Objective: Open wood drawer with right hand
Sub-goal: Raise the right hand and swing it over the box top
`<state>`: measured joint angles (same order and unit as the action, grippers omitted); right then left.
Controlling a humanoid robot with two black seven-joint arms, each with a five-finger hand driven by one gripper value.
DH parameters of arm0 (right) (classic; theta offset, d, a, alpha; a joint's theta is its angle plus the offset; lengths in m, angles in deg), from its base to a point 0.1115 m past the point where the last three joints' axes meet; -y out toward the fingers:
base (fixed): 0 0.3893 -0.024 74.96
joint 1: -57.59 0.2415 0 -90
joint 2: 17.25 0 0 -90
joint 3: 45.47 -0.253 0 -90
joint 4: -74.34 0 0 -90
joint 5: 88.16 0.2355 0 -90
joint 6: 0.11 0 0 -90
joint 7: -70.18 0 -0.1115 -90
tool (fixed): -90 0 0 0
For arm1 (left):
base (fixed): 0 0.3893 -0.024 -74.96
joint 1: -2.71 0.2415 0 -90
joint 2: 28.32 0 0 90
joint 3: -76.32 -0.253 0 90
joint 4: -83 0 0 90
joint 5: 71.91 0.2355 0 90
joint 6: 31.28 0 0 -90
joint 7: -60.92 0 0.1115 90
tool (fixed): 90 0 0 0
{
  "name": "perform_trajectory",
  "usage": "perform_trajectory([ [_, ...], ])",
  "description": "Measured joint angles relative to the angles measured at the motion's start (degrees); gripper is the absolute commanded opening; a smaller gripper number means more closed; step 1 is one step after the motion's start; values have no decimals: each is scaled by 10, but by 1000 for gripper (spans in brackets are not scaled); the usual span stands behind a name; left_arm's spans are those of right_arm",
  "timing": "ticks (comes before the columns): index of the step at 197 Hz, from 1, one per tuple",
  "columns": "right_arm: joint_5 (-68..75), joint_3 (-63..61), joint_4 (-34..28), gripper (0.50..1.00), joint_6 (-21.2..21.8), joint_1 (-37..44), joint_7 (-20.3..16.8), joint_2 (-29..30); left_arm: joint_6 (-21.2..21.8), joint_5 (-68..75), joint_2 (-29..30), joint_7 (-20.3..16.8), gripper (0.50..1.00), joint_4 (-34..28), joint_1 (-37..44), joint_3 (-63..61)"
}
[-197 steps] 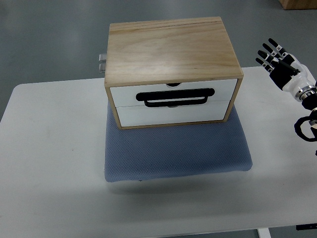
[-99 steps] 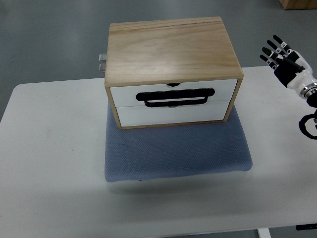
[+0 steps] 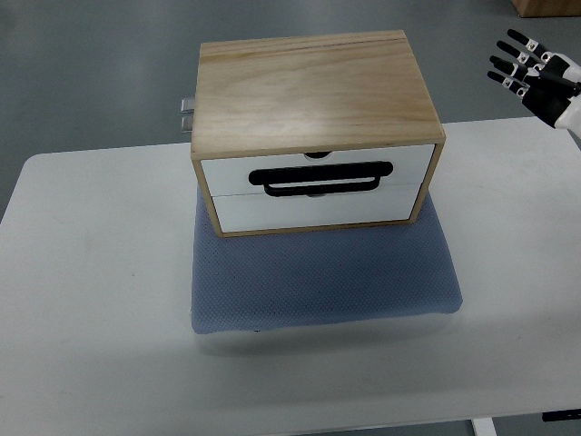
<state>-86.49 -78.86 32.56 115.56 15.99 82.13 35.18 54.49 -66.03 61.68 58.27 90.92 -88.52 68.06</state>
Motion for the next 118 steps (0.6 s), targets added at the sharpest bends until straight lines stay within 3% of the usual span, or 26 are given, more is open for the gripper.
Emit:
perform_trajectory([
  [42, 23, 156, -65, 954, 37, 88, 64, -73, 0, 0, 0, 0, 1000, 0, 0, 0],
  [78, 23, 255, -121, 954, 70, 192, 72, -123, 0, 0, 0, 0, 1000, 0, 0, 0],
  [118, 20, 406, -166, 954, 93, 341, 72, -137, 0, 0, 0, 0, 1000, 0, 0, 0],
])
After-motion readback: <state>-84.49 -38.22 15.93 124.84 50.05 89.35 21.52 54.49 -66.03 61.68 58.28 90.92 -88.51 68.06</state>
